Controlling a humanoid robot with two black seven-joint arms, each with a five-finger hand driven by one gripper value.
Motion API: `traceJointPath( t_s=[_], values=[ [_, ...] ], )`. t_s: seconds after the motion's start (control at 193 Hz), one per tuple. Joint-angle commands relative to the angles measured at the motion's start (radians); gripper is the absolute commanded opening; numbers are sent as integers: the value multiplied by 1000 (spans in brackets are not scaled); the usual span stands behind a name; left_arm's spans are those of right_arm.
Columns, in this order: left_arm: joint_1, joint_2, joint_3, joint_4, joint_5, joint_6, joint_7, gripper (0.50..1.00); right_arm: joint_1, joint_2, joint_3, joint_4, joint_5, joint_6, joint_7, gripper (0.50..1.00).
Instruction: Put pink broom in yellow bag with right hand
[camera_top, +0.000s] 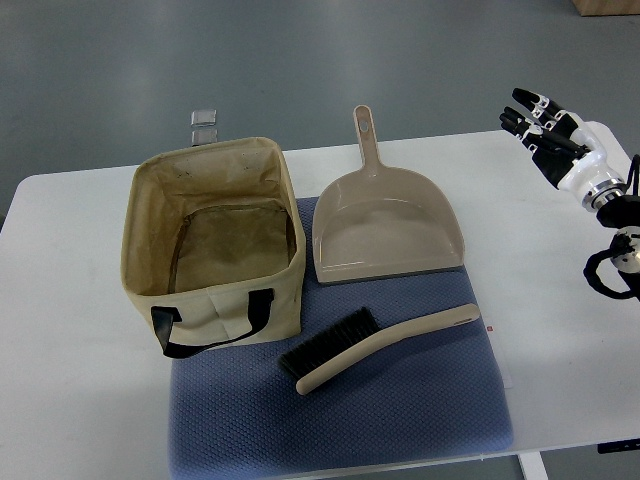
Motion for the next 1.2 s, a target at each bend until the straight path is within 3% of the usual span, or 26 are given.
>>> traceJointPath(
  t_s=[0.0, 1.193],
  values=[
    [0, 0, -2, -1, 0, -11, 3, 1000, 0, -1, 0, 0, 0, -1, 0, 926],
    [0, 0, 1, 8, -3, -5, 5, 1000, 35, -7, 0, 2, 0, 2, -2, 926]
  ],
)
